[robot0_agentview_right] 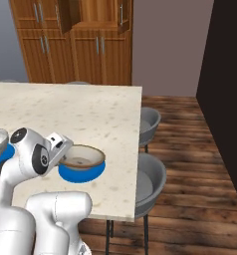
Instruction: Move the bowls from the cabinet to the plates on the dining table.
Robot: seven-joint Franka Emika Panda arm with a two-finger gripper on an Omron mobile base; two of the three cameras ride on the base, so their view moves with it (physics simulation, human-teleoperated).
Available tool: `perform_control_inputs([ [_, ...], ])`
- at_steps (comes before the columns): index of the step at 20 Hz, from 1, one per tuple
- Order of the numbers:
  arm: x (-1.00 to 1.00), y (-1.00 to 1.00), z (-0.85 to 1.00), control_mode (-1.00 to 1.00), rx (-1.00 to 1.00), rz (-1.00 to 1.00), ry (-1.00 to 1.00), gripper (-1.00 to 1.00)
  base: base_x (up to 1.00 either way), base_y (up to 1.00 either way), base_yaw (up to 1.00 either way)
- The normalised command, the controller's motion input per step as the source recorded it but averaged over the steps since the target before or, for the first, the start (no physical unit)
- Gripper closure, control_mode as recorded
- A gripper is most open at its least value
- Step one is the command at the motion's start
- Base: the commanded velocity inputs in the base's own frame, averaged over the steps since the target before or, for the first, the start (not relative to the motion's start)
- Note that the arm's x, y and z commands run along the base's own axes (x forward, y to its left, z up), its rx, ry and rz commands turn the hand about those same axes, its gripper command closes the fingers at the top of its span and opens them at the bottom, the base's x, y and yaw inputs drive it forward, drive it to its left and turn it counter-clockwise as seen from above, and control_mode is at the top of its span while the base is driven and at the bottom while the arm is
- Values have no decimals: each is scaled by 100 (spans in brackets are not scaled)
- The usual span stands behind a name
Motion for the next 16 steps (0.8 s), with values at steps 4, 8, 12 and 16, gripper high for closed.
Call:
perform_control_inputs([
  [4,12,-1,-54,-100,0,0,0,100,0,0,0],
  [8,23,-2,-46,-100,0,0,0,100,0,0,0],
  [12,39,-7,-56,-100,0,0,0,100,0,0,0],
  [16,36,-10,-49,-100,0,0,0,100,0,0,0],
])
